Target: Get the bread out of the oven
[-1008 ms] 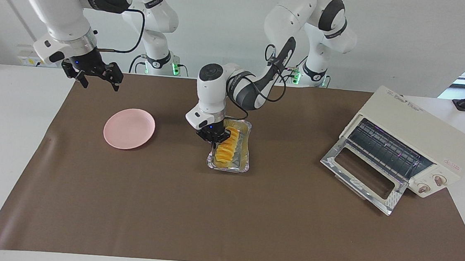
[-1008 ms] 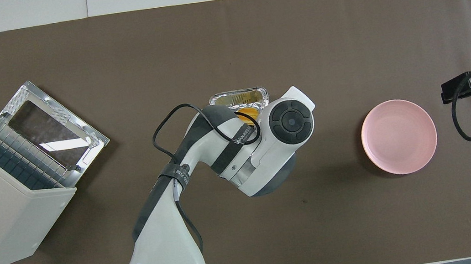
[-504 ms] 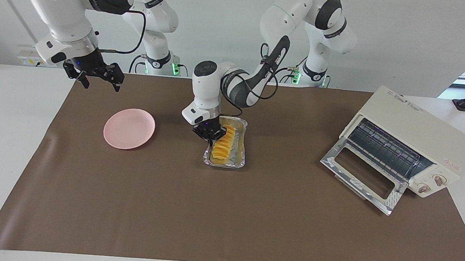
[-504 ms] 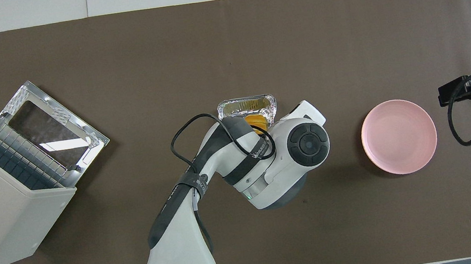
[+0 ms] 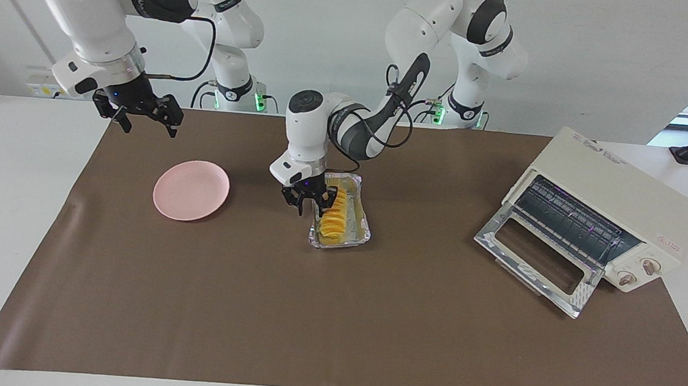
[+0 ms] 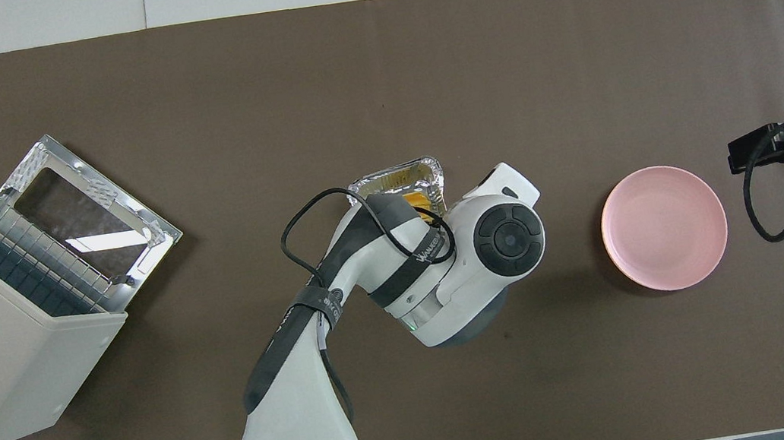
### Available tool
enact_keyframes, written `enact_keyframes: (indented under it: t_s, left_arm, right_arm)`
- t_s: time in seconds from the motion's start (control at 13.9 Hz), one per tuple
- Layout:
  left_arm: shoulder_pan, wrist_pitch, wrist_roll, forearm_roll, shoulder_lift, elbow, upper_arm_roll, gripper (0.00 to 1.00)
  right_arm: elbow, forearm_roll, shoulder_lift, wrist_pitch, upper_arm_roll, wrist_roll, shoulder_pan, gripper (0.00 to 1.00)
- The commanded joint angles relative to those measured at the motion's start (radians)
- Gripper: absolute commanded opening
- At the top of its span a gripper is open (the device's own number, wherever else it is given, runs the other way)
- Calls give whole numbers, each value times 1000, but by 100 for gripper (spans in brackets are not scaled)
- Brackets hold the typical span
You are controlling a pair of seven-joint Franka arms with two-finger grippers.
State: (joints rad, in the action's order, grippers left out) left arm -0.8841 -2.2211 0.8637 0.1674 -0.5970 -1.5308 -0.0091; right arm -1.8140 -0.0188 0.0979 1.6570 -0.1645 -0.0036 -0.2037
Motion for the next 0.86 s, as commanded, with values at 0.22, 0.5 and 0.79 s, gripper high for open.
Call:
enact_keyframes:
  t_s: [0.22, 0.5, 0.79]
  left_arm:
    - [47, 35, 9, -71, 37, 33, 6, 100]
    - [95, 112, 6, -124, 31, 95, 11, 100]
    - [184, 150, -33, -126, 97, 95, 11, 100]
  right_arm:
    - [-47, 39, 28, 90, -4, -30, -6, 100]
    - [-62, 40, 7, 136, -4, -32, -5, 100]
    - [-62, 42, -81, 233, -6, -76, 75, 100]
